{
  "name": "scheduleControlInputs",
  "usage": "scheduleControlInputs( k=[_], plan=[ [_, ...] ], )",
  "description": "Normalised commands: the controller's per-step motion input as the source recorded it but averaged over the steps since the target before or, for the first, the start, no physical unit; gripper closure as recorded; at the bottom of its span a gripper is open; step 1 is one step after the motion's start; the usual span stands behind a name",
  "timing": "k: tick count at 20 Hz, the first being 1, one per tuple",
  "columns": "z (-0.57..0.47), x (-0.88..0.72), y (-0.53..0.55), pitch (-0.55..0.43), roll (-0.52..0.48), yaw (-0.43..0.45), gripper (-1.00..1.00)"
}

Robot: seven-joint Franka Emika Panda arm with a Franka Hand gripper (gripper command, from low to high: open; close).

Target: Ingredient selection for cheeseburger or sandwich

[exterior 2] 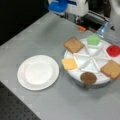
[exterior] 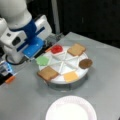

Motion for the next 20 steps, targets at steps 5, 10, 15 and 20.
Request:
scheduleControlInputs(
  k=[5, 10, 15, 20],
  plan=[
    [-0.07, -0.16, -0.20, 0.018, 0.425, -0.013, -1.00],
    [-0.17, -0.17, -0.33, -0.033, 0.476, -0.004, -1.00],
    [-0.20, -0.06, -0.32, -0.083, 0.479, -0.010, -1.00],
    [-0.15, 0.11, -0.16, -0.105, 0.494, 0.039, -1.00]
  ],
)
